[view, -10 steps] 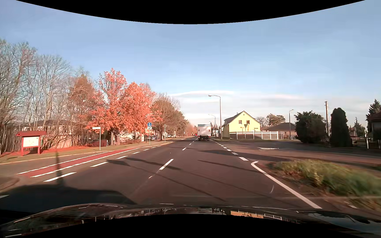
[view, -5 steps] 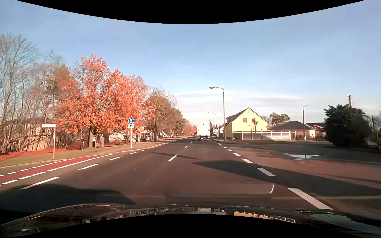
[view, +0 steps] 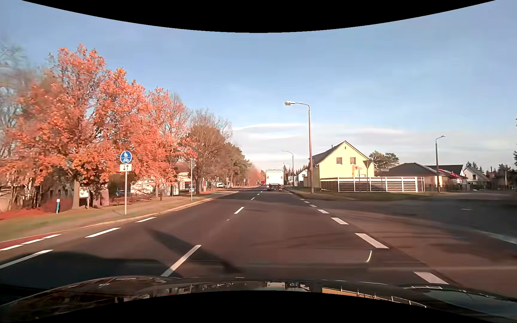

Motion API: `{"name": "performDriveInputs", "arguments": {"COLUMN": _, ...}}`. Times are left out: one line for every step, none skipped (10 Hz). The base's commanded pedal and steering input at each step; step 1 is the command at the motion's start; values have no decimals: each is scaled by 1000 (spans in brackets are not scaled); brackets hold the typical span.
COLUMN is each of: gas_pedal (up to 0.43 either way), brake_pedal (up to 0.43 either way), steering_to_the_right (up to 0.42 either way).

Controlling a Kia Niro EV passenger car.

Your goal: Follow the waypoints while adhering to traffic rules and regulations

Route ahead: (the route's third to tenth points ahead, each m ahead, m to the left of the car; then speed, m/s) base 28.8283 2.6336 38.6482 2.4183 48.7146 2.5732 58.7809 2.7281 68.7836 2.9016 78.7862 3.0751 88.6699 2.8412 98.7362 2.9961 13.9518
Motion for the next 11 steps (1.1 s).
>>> {"name": "performDriveInputs", "arguments": {"gas_pedal": 118, "brake_pedal": 0, "steering_to_the_right": 2}}
{"name": "performDriveInputs", "arguments": {"gas_pedal": 118, "brake_pedal": 0, "steering_to_the_right": 3}}
{"name": "performDriveInputs", "arguments": {"gas_pedal": 118, "brake_pedal": 0, "steering_to_the_right": 2}}
{"name": "performDriveInputs", "arguments": {"gas_pedal": 118, "brake_pedal": 0, "steering_to_the_right": 2}}
{"name": "performDriveInputs", "arguments": {"gas_pedal": 118, "brake_pedal": 0, "steering_to_the_right": 2}}
{"name": "performDriveInputs", "arguments": {"gas_pedal": 110, "brake_pedal": 0, "steering_to_the_right": 1}}
{"name": "performDriveInputs", "arguments": {"gas_pedal": 110, "brake_pedal": 0, "steering_to_the_right": -1}}
{"name": "performDriveInputs", "arguments": {"gas_pedal": 110, "brake_pedal": 0, "steering_to_the_right": -2}}
{"name": "performDriveInputs", "arguments": {"gas_pedal": 110, "brake_pedal": 0, "steering_to_the_right": -2}}
{"name": "performDriveInputs", "arguments": {"gas_pedal": 110, "brake_pedal": 0, "steering_to_the_right": -1}}
{"name": "performDriveInputs", "arguments": {"gas_pedal": 110, "brake_pedal": 0, "steering_to_the_right": -1}}
